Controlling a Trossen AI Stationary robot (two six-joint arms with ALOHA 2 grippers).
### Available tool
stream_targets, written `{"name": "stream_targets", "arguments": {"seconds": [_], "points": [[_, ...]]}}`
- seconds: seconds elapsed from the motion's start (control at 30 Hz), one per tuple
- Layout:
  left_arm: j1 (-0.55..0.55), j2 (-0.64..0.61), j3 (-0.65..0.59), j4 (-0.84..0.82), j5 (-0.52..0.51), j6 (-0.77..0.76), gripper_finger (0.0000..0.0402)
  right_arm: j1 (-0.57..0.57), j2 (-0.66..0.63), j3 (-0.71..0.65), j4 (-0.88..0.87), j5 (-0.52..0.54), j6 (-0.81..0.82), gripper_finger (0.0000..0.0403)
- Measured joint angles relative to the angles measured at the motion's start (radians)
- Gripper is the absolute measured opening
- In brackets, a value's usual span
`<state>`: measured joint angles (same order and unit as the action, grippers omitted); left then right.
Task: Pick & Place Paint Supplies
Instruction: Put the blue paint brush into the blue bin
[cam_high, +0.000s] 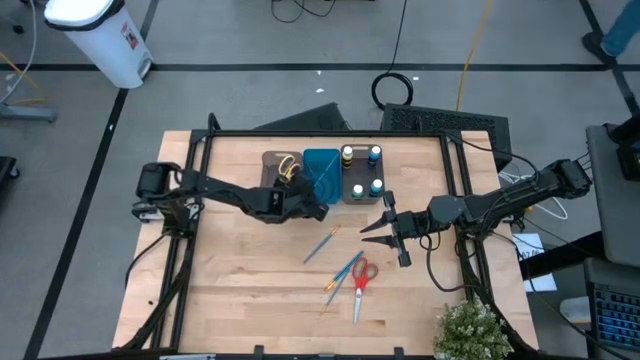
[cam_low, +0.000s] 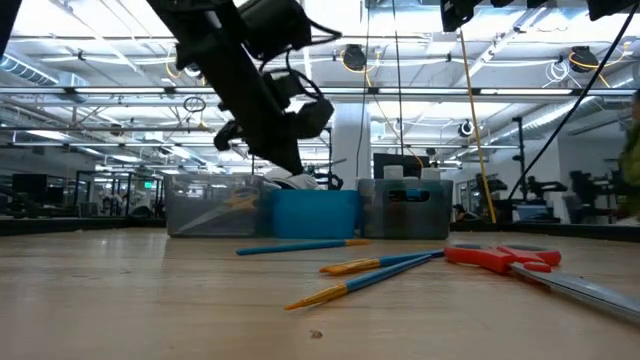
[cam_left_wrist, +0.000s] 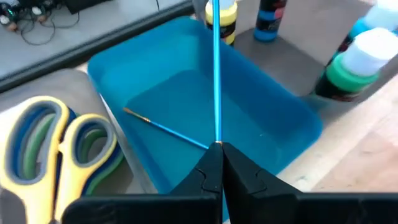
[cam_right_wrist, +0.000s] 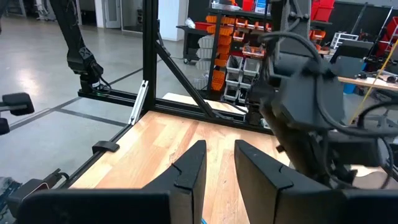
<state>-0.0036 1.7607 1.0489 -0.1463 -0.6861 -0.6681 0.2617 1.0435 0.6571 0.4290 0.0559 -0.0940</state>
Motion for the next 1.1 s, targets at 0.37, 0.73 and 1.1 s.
{"name": "stream_targets", "arguments": {"seconds": [0.37, 0.73, 1.1], "points": [[0.016, 0.010, 0.000, -0.005, 0.008, 0.010, 0.0000, 0.000, 0.000, 0.000, -0.008, 0.000, 0.000, 0.0073], [0.016, 0.010, 0.000, -0.010, 0.008, 0.004, 0.0001, 0.000, 0.000, 0.000, -0.009, 0.000, 0.000, 0.0073], [0.016, 0.010, 0.000, -0.015, 0.008, 0.004, 0.0005, 0.000, 0.000, 0.000, -0.009, 0.000, 0.000, 0.0073]]}}
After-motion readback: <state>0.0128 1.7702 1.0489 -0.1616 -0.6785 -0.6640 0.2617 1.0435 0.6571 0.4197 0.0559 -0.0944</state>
